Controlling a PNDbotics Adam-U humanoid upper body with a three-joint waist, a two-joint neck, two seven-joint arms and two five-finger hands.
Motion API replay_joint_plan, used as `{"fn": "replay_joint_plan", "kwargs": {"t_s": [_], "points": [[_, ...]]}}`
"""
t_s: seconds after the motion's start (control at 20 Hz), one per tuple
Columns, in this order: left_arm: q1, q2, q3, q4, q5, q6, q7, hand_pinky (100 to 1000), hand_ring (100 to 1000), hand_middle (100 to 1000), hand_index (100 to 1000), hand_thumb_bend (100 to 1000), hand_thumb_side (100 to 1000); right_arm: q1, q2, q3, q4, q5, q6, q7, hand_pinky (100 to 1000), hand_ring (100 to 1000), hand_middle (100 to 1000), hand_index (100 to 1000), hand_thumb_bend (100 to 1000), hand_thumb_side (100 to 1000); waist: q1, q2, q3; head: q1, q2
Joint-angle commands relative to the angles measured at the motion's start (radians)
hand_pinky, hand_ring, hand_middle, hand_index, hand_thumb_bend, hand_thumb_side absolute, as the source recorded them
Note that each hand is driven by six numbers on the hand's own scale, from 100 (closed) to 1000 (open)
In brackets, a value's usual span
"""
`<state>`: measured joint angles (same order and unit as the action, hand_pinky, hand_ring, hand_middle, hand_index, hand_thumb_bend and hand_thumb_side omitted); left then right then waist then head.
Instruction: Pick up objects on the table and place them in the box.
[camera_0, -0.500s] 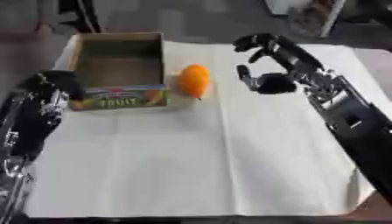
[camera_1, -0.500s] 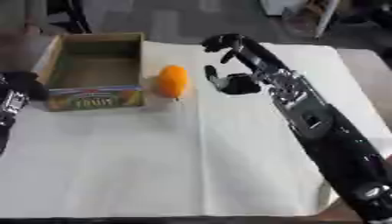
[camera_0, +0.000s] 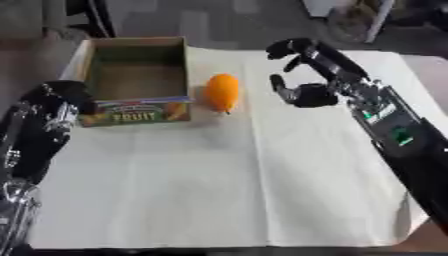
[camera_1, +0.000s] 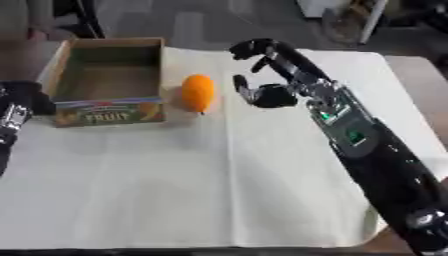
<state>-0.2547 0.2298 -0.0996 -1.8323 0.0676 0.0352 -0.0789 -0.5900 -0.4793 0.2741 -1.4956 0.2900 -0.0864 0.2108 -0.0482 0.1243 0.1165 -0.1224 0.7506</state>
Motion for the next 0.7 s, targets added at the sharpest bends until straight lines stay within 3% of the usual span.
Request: {"fn": "replay_joint_plan", "kwargs": {"t_s": [0.05, 0.3, 0.7], "points": [[-0.013, 0.021, 0.005, -0.017, 0.0, -0.002, -0.003, 665, 610, 547, 687, 151, 462, -0.025, -0.01, -0.003, 0.006, 0.01, 0.001, 0.003, 692, 841, 749, 862, 100, 149, 0.004, -0.013, 0.002, -0.003, 0.002], [-0.016, 0.02, 0.002, -0.018, 0.002, -0.002, -0.006, 665, 611, 547, 687, 150, 460, -0.06, 0.005, 0.007, 0.064, 0.036, -0.009, 0.023, 719, 899, 815, 902, 177, 151, 0.007, -0.013, 0.01, -0.007, -0.001], [-0.024, 0.017, -0.005, -0.023, 0.005, -0.002, -0.013, 664, 611, 547, 687, 149, 457, -0.152, 0.06, 0.02, 0.237, 0.133, -0.049, 0.061, 815, 989, 892, 943, 339, 332, 0.015, -0.007, 0.035, -0.027, -0.007]]}}
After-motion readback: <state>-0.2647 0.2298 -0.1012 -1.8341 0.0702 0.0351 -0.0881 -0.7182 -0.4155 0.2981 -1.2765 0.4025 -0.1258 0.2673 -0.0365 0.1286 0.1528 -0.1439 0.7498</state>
